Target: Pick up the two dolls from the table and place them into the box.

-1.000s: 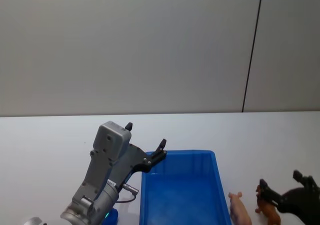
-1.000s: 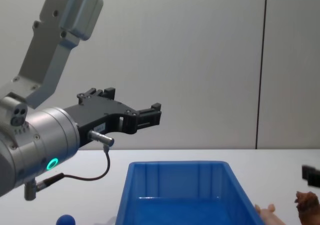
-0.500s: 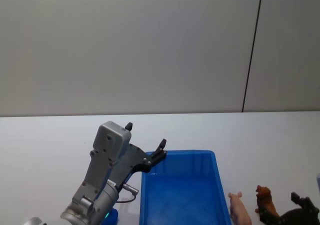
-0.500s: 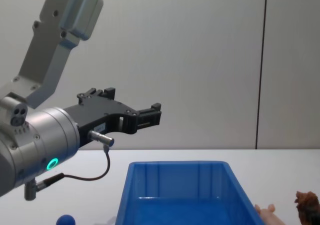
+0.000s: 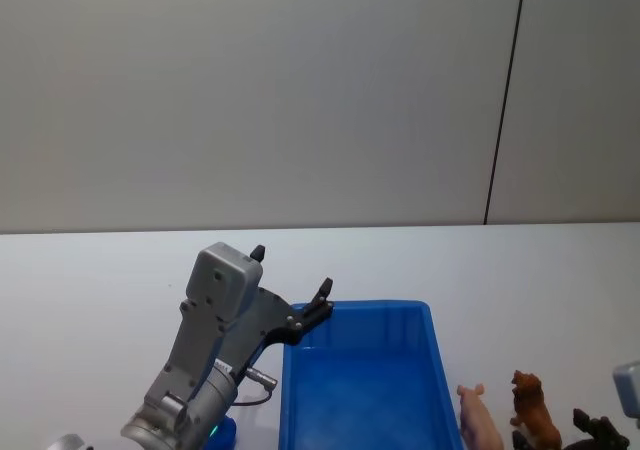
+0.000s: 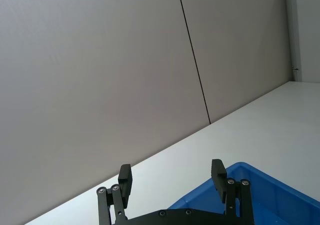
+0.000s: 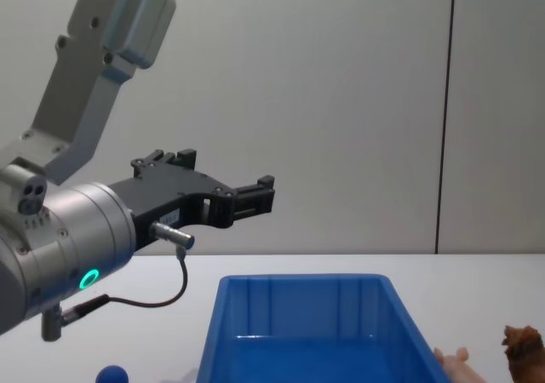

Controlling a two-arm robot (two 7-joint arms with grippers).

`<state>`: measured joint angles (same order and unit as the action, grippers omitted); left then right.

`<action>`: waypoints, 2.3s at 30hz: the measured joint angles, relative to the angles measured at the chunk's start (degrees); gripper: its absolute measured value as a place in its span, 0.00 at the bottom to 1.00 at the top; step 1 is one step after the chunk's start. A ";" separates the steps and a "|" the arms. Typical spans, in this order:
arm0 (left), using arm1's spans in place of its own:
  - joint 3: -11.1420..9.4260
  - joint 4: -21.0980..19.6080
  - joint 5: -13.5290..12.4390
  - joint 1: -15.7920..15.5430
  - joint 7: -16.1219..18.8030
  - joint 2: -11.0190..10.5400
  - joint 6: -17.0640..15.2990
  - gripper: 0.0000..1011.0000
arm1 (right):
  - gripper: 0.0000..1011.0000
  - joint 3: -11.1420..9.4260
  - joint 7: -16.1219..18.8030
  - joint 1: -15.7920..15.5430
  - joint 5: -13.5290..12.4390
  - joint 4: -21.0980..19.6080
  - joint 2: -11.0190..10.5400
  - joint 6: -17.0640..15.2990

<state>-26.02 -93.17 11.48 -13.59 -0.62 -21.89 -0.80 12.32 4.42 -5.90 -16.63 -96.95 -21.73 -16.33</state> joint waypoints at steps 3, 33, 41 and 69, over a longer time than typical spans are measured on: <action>0.00 0.00 0.00 0.00 0.00 0.00 0.00 0.99 | 0.89 0.06 0.03 0.33 0.38 0.94 0.30 -0.09; 0.00 0.00 0.00 0.00 0.00 0.00 0.00 0.99 | 0.30 0.19 -0.33 1.12 2.69 0.91 1.44 2.75; 0.00 0.00 0.00 0.00 0.00 0.00 0.00 0.99 | 0.30 0.40 1.67 2.55 3.73 -0.23 2.08 3.94; 0.00 0.00 0.00 0.00 0.00 0.00 0.00 0.99 | 0.39 4.71 14.73 15.51 6.94 8.50 11.10 5.00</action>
<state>-26.03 -93.18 11.48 -13.59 -0.63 -21.89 -0.79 17.04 19.15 9.61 -9.69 -88.46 -10.63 -11.33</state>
